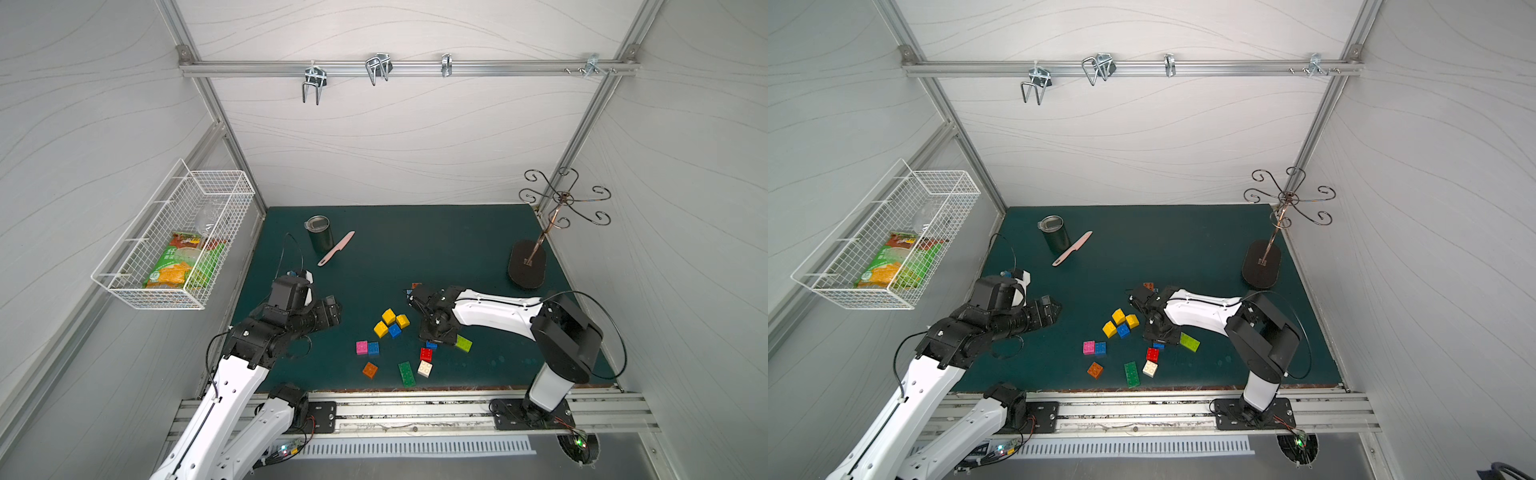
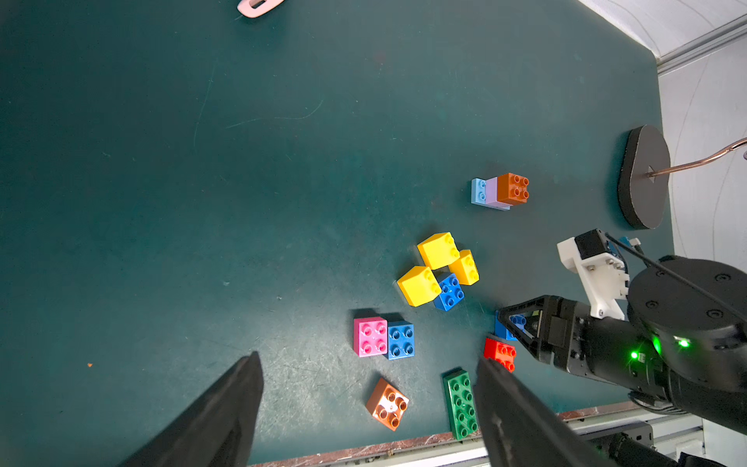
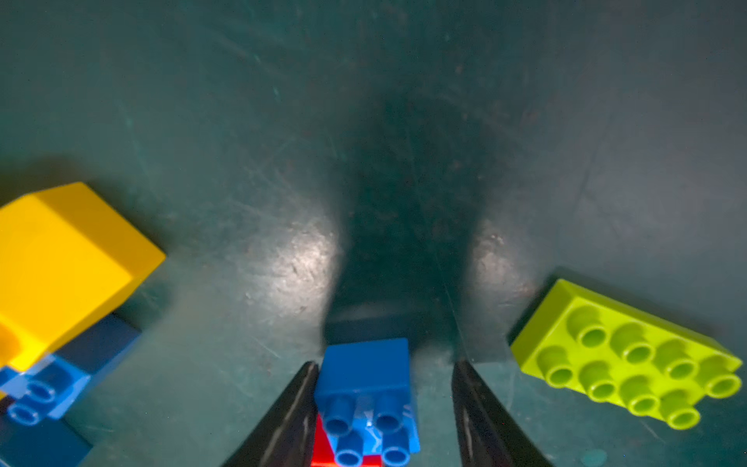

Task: Assemble the number 1 with lego
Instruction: Pick up the lego brick from the center of the board.

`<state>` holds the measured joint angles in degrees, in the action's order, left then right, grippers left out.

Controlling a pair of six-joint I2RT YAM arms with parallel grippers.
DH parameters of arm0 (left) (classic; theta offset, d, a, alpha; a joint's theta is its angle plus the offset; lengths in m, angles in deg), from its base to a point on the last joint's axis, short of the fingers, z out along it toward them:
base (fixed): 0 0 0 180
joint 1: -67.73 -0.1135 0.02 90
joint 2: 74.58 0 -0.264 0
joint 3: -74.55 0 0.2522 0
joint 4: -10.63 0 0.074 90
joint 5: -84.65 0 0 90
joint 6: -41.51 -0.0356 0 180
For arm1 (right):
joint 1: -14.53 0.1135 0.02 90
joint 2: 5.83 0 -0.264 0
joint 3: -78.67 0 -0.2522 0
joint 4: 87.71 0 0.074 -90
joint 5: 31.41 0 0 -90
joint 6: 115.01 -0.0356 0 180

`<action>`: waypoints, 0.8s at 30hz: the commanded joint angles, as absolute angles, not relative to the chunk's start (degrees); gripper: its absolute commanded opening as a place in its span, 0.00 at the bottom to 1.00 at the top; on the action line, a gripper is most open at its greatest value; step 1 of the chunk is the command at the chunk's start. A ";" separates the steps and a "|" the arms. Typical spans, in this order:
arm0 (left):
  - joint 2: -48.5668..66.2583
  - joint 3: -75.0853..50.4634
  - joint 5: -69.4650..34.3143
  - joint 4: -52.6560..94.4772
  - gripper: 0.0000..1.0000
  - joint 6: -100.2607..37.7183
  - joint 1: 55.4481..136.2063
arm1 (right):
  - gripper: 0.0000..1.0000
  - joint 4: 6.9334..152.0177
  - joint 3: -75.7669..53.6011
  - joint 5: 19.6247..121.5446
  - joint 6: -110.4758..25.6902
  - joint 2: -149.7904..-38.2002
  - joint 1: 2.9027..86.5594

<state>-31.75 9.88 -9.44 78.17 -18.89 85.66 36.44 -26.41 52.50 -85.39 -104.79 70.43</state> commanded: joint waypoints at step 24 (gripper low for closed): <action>-32.42 9.00 -9.49 77.21 0.87 -19.05 85.87 | 0.41 31.75 -24.20 51.57 -81.56 -107.05 72.99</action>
